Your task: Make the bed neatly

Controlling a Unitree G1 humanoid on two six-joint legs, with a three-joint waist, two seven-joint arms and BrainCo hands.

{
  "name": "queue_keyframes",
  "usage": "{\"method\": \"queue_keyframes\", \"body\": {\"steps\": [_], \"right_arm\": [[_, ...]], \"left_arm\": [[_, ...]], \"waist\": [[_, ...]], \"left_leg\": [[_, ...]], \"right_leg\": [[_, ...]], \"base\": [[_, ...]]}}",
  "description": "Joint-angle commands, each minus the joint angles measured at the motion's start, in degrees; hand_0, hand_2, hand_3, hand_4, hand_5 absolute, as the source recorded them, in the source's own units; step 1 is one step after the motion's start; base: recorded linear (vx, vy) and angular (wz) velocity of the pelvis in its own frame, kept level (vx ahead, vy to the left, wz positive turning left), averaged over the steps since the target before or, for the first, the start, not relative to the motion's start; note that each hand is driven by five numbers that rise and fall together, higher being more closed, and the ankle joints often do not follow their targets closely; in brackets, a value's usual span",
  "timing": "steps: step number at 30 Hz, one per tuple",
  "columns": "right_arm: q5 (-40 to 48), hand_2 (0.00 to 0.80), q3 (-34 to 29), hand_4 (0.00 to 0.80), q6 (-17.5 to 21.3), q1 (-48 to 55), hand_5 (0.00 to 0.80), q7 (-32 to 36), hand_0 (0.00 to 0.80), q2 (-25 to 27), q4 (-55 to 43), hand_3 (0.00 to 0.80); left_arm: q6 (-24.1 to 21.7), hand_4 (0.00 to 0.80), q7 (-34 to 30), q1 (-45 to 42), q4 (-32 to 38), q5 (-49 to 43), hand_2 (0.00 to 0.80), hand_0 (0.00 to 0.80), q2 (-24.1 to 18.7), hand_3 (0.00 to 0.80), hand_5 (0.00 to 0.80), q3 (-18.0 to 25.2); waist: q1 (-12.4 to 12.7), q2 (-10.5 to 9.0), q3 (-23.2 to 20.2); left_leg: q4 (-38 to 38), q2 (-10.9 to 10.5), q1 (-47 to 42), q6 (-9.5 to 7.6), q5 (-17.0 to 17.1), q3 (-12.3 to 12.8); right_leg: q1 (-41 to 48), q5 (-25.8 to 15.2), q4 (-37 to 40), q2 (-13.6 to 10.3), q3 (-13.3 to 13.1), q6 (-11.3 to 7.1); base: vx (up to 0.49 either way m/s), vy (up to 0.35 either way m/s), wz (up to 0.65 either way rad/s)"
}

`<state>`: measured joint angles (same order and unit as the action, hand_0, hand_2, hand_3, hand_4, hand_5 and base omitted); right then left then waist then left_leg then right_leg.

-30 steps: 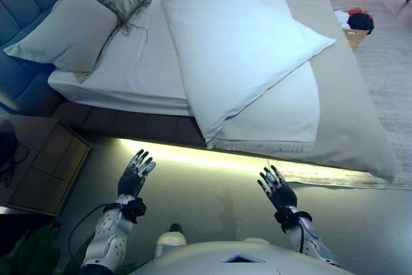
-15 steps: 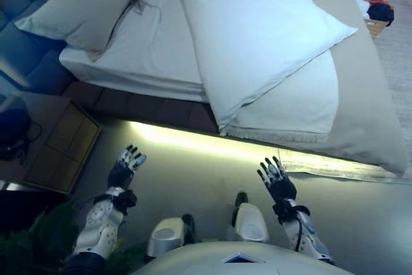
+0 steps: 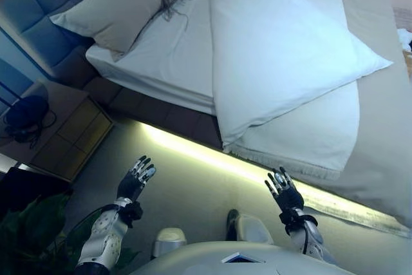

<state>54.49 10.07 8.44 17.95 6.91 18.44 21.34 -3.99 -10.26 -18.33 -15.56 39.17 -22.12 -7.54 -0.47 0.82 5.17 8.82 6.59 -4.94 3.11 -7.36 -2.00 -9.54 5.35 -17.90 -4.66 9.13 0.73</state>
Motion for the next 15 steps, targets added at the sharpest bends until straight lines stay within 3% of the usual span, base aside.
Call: {"method": "queue_keyframes", "body": {"steps": [1, 3, 6, 9, 11, 15], "right_arm": [[2.25, 0.000, 1.13, 0.000, 2.32, -1.16, 0.000, 0.92, 0.000, 0.94, -3.74, 0.000], [2.19, 0.000, 1.54, 0.000, 2.40, -1.85, 0.000, 1.31, 0.000, 1.72, -3.21, 0.000], [2.31, 0.000, 1.53, 0.000, 2.68, -2.64, 0.000, 0.72, 0.000, 2.25, -2.85, 0.000], [3.50, 0.000, 1.63, 0.000, 2.81, -2.83, 0.000, 0.61, 0.000, 2.36, -3.54, 0.000], [3.41, 0.000, 1.53, 0.000, 2.45, -2.36, 0.000, -0.35, 0.000, 2.52, -4.70, 0.000], [4.79, 0.000, 2.27, 0.000, 2.76, -1.84, 0.000, -0.85, 0.000, 3.19, -6.16, 0.000]], "left_arm": [[-4.13, 0.000, -1.45, 2.84, 0.02, 0.30, 0.000, 0.000, -1.37, 0.000, 0.000, 0.43], [-5.05, 0.000, -1.27, 3.56, -0.58, 0.48, 0.000, 0.000, -0.58, 0.000, 0.000, -0.58], [-4.83, 0.000, -0.67, 3.83, 0.31, -0.02, 0.000, 0.000, -0.10, 0.000, 0.000, -1.76], [-5.08, 0.000, -0.05, 4.75, -0.14, -0.12, 0.000, 0.000, -0.11, 0.000, 0.000, -2.89], [-4.35, 0.000, 0.47, 5.20, -0.63, -0.01, 0.000, 0.000, -0.15, 0.000, 0.000, -2.85], [-4.45, 0.000, 1.08, 5.36, -1.99, -1.14, 0.000, 0.000, 0.64, 0.000, 0.000, -3.11]], "waist": [[-0.74, -2.09, -1.23], [-0.67, -2.26, -1.27], [0.01, -2.82, -0.31], [1.09, -2.40, 0.54], [1.68, -1.56, 1.08], [4.49, 0.32, 2.04]], "left_leg": [[14.59, -2.02, -0.68, -1.46, 9.27, -1.48], [20.02, -2.90, 1.40, -1.56, 11.35, -1.41], [24.29, -2.02, 7.79, -2.04, 13.64, 0.13], [14.05, -1.72, 9.03, -2.12, 14.36, -1.14], [8.00, -0.82, 10.57, -0.46, 18.41, -2.02], [-6.25, -1.18, 15.66, 2.24, 25.15, -4.89]], "right_leg": [[1.56, -9.54, 11.05, -2.70, -3.16, -4.39], [2.46, -7.81, 10.86, -1.58, -2.67, -2.89], [4.01, -6.21, 10.40, -0.13, -2.03, -1.17], [5.40, -4.41, 9.68, 1.40, -1.99, -1.43], [7.17, -3.03, 9.78, 2.36, -2.20, -1.57], [12.67, -1.04, 11.42, 3.27, -2.78, -2.40]], "base": [[0.215, -0.200, -0.06], [0.176, -0.181, 0.00], [0.141, -0.157, 0.11], [0.142, -0.023, 0.01], [0.166, 0.039, 0.00], [0.278, 0.072, 0.07]]}}
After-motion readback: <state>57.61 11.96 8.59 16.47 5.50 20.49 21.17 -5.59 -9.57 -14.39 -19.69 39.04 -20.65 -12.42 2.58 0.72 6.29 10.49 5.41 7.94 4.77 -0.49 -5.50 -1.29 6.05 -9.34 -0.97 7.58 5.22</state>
